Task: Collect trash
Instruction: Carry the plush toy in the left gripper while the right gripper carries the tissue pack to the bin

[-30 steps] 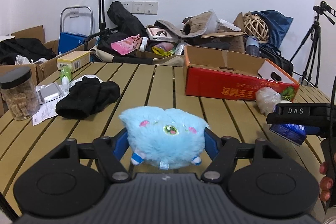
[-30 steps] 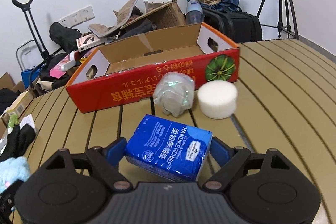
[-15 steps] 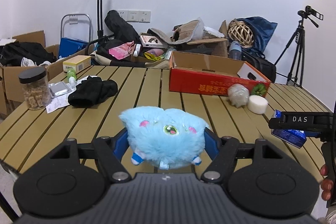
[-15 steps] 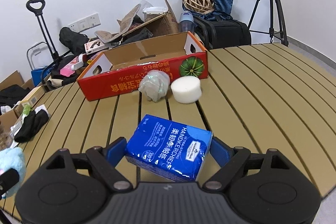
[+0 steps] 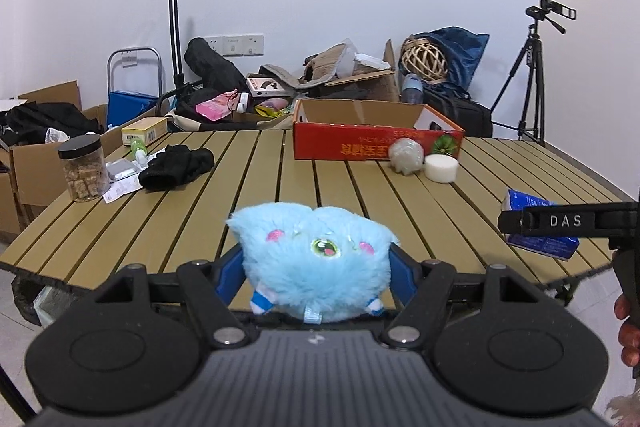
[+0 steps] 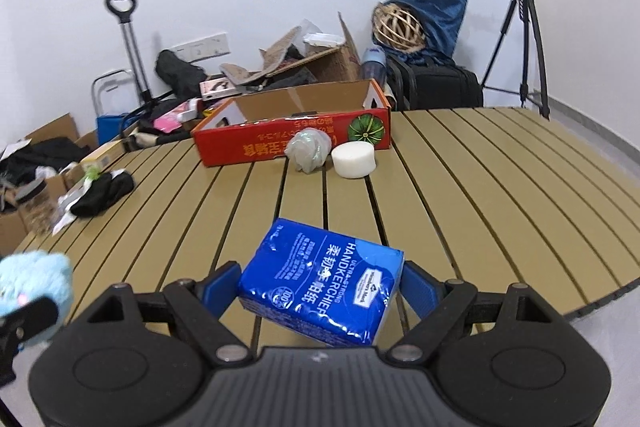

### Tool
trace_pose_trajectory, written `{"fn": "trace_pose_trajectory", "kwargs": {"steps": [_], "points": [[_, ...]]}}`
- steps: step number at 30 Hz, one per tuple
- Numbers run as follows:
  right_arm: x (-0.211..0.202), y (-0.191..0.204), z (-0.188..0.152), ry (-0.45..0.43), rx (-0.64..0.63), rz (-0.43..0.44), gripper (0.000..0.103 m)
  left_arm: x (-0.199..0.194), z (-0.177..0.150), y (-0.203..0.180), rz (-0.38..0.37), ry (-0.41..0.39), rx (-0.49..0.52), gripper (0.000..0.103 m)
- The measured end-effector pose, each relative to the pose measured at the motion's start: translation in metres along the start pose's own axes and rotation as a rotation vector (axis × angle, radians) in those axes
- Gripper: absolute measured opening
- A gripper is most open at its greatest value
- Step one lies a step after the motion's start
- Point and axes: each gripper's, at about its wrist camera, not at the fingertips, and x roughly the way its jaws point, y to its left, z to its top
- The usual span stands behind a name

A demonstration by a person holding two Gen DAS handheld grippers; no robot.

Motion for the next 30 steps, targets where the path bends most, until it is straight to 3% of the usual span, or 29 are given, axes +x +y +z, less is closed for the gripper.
{"fn": "trace_pose_trajectory", "kwargs": {"steps": [15,30], "points": [[-0.084,-0.018,-0.086,0.019,-0.143,0.08,0.085,-0.065,-0.057,-0.028,-0.053,-0.001,0.032,0.072],[-0.097,-0.026,-0.183,0.197,-0.201,0.146,0.085,-0.087,-0.133,-0.042,-0.07,0.134,0.068,0.072]]}}
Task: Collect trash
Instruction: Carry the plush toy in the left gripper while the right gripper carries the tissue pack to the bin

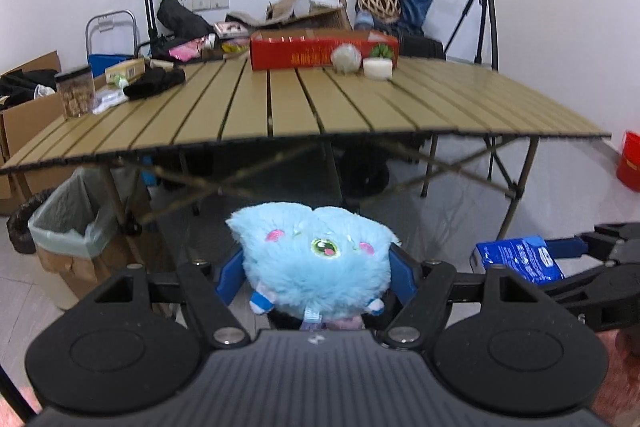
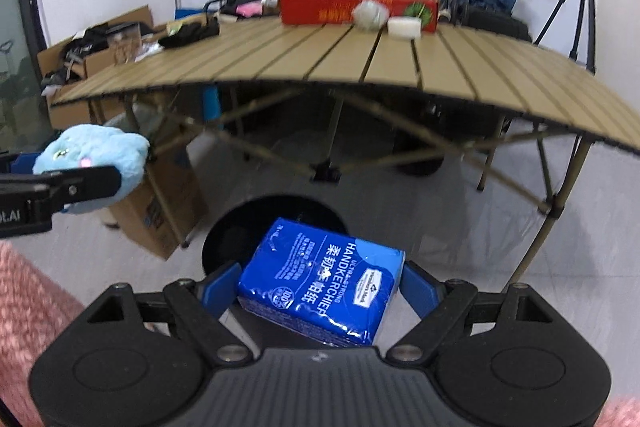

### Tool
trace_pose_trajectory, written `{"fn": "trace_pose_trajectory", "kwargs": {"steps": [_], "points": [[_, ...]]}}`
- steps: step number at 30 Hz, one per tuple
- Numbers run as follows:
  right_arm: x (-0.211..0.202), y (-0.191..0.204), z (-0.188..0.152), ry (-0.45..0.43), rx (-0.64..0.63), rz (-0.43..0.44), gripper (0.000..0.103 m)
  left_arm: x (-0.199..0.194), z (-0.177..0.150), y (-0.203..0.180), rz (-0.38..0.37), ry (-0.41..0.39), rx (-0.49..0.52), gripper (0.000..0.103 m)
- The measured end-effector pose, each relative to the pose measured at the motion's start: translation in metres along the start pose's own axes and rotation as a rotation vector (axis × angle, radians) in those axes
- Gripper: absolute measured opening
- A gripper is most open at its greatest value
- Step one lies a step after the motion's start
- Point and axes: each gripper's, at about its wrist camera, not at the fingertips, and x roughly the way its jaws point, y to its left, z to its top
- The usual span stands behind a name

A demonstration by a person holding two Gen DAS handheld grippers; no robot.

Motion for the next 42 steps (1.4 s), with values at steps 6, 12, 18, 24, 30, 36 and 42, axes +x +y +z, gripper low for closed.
{"fn": "trace_pose_trajectory", "kwargs": {"steps": [6,12,18,24,30,36,42], "points": [[0.014,0.01,-0.019,0.058,-0.033,0.028,0.085,0.005,-0.032,0.004,0.003,0.083,-0.018,0.072],[0.031,0.013,-0.025,0.102,-0.034,0.048,0.085,0.02,-0.045,0.018,0.032,0.14,-0.05,0.072],[0.051,0.014,-0.022,0.136,-0.044,0.058,0.085,0.036,-0.047,0.029,0.043,0.168,-0.075,0.072],[0.075,0.018,-0.009,0.145,-0.065,0.074,0.085,0.049,-0.044,0.04,0.065,0.18,-0.1,0.072],[0.106,0.026,0.007,0.155,-0.1,0.085,0.085,0.061,-0.04,0.047,0.087,0.189,-0.102,0.072],[0.141,0.034,0.021,0.168,-0.13,0.09,0.085,0.075,-0.033,0.053,0.106,0.196,-0.101,0.072],[0.17,0.047,0.03,0.168,-0.175,0.084,0.085,0.085,-0.026,0.056,0.109,0.202,-0.111,0.072]]}}
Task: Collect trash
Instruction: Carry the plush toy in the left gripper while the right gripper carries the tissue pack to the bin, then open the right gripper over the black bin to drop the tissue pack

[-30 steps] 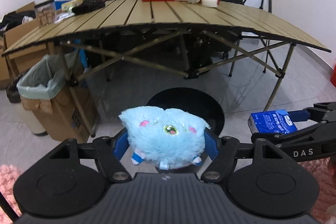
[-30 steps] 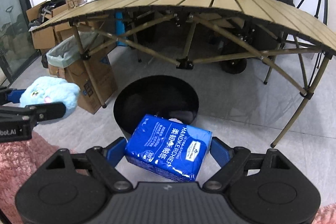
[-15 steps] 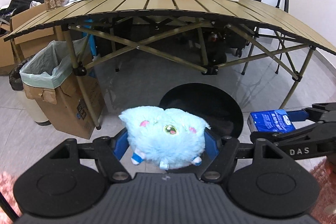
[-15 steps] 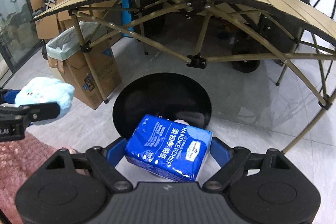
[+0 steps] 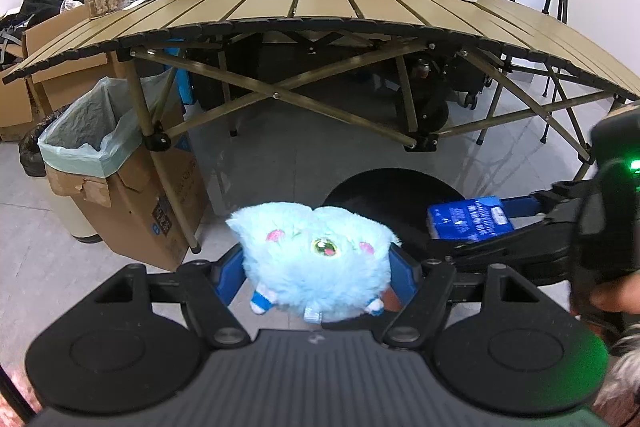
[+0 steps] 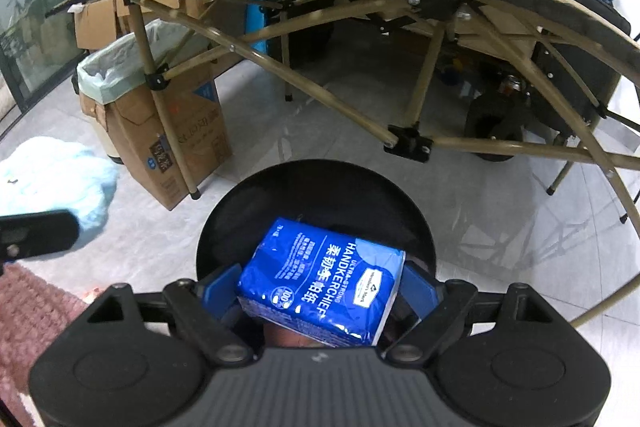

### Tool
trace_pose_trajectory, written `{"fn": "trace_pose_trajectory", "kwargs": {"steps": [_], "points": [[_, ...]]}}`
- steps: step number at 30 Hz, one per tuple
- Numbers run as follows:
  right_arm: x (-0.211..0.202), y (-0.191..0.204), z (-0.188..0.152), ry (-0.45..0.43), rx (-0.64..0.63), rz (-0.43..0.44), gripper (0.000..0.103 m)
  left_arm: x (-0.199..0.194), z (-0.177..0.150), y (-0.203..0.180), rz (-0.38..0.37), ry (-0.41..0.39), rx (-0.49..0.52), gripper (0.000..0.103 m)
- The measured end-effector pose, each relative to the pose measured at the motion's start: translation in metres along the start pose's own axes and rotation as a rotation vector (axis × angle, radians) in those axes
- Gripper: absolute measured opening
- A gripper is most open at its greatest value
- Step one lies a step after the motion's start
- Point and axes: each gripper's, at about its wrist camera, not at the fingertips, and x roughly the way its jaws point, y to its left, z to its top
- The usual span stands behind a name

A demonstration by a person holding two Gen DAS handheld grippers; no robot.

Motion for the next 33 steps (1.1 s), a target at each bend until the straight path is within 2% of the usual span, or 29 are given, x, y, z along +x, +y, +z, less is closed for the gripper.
{"fn": "trace_pose_trajectory", "kwargs": {"steps": [9,18,19,21,22,33], "points": [[0.027,0.002,0.019,-0.012,0.009,-0.01,0.086,0.01,0.019,0.006,0.041,-0.018,-0.014,0.072],[0.036,0.001,0.016,0.003,0.005,-0.014,0.086,0.022,0.033,0.009,0.091,-0.026,-0.021,0.072],[0.036,0.0,0.016,-0.001,0.004,-0.018,0.087,0.023,0.034,0.009,0.095,-0.024,-0.021,0.072],[0.034,-0.001,0.017,-0.014,0.005,-0.03,0.1,0.026,0.033,0.009,0.102,-0.015,-0.022,0.072],[0.032,-0.001,0.017,-0.021,0.006,-0.037,0.102,0.027,0.033,0.008,0.104,-0.012,-0.021,0.072],[0.024,-0.011,0.012,-0.017,0.007,-0.071,0.103,0.036,0.029,0.0,0.104,0.02,0.0,0.072]]}}
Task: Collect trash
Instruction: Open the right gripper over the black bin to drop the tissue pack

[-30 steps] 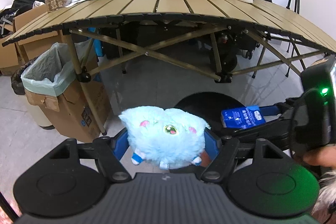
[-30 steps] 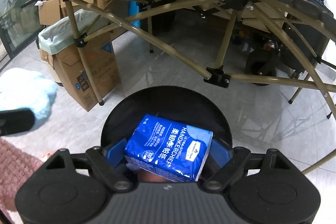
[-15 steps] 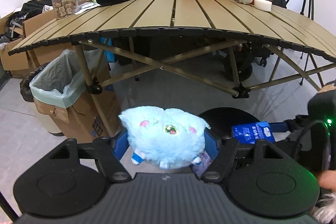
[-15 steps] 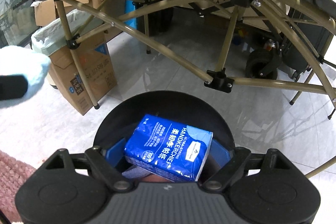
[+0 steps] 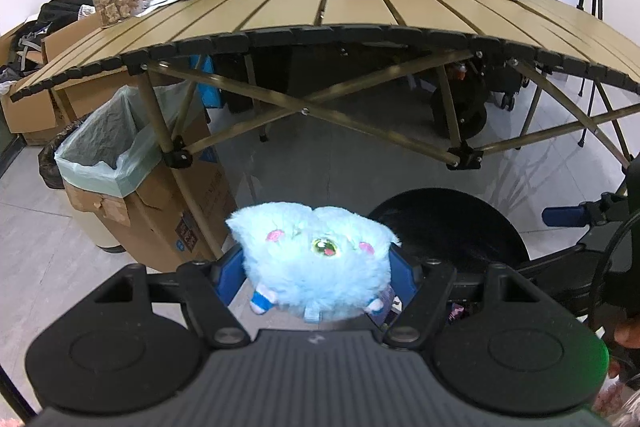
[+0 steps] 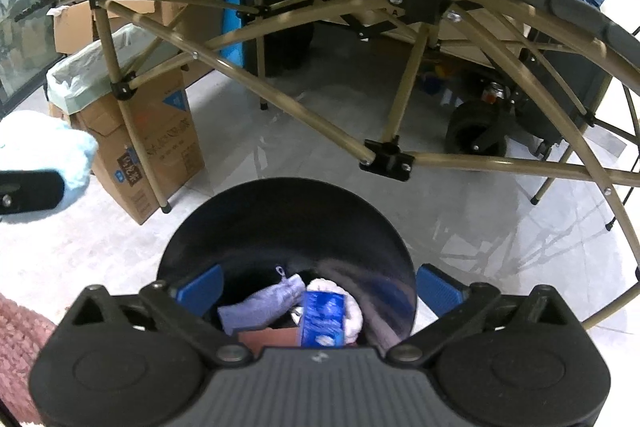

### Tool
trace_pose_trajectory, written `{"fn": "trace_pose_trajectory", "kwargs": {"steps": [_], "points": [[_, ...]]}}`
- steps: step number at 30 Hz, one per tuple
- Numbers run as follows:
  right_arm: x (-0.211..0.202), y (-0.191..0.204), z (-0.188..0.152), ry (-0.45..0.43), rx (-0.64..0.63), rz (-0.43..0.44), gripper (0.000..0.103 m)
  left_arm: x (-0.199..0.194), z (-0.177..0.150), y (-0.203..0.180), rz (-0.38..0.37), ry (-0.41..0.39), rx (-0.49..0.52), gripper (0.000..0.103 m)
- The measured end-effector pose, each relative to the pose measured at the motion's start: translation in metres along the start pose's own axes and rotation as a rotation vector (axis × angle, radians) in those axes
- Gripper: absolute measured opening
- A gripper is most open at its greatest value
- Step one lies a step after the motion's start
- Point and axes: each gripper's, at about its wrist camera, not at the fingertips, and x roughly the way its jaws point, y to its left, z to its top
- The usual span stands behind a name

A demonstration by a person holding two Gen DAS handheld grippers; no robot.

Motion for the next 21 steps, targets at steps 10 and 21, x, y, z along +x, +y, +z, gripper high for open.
{"fn": "trace_pose_trajectory", "kwargs": {"steps": [10,21], "points": [[-0.012,-0.04,-0.011,0.045,0.088,-0.093,0.103,0.016,-0.003,-0.024,-0.064,0.075,0.027,0.072],[-0.033,-0.09,-0.023,0.036,0.234,-0.154,0.103,0.037,-0.006,-0.06,-0.112,0.144,0.079,0.072]]}}
